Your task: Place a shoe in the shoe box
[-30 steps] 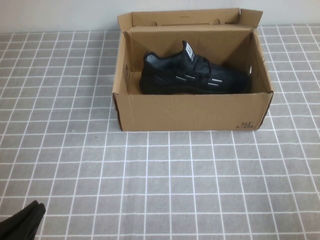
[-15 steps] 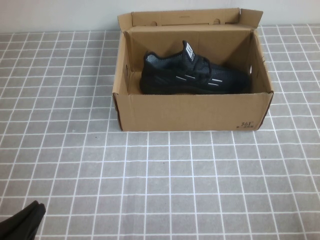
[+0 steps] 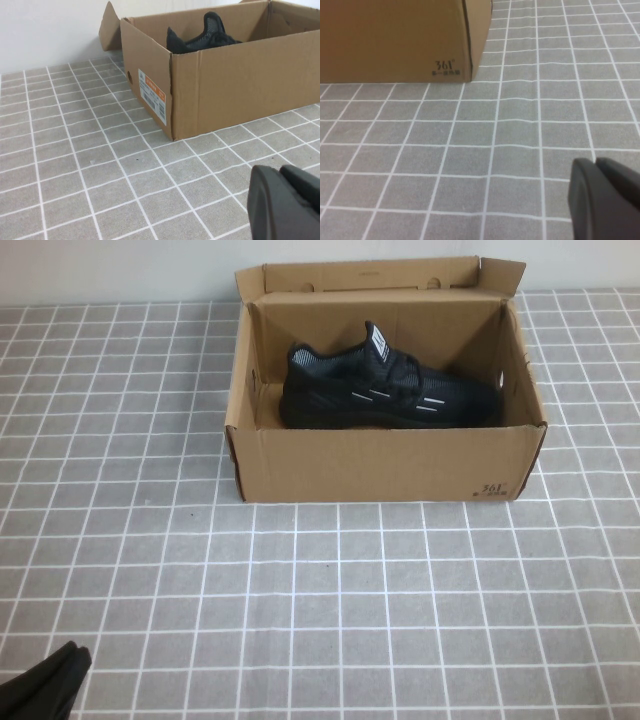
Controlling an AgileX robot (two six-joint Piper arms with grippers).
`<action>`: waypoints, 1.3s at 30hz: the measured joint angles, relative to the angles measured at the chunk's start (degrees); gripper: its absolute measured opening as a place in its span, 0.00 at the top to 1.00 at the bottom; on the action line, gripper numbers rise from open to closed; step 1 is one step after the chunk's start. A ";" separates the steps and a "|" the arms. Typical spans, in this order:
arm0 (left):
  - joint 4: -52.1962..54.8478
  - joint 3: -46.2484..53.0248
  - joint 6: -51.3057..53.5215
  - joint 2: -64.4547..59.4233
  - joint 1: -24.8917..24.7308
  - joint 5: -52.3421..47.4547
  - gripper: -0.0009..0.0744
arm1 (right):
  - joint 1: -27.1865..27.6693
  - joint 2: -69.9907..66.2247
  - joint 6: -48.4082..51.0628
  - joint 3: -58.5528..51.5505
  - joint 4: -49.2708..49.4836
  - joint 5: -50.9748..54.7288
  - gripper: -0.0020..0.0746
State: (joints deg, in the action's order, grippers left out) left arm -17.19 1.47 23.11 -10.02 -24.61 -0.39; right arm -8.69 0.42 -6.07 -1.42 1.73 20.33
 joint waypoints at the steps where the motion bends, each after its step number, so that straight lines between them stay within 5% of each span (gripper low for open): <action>1: 0.00 0.00 0.00 0.00 0.00 0.00 0.99 | 0.00 0.00 0.00 0.00 0.00 0.00 1.00; 13: 0.79 0.00 0.00 0.00 0.03 -0.03 0.99 | 0.00 0.00 0.00 0.00 0.11 0.09 0.99; 27: 10.17 0.00 -15.53 10.51 16.96 -9.11 0.99 | 0.00 0.10 0.00 0.00 0.20 0.09 0.99; 39: 12.88 0.00 -17.41 10.63 18.45 -21.76 0.99 | 0.00 0.08 0.00 0.00 0.20 0.13 0.99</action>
State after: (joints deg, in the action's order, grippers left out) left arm -4.31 1.47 5.70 0.61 -6.16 -22.15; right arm -8.69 0.50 -6.07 -1.42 1.93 20.46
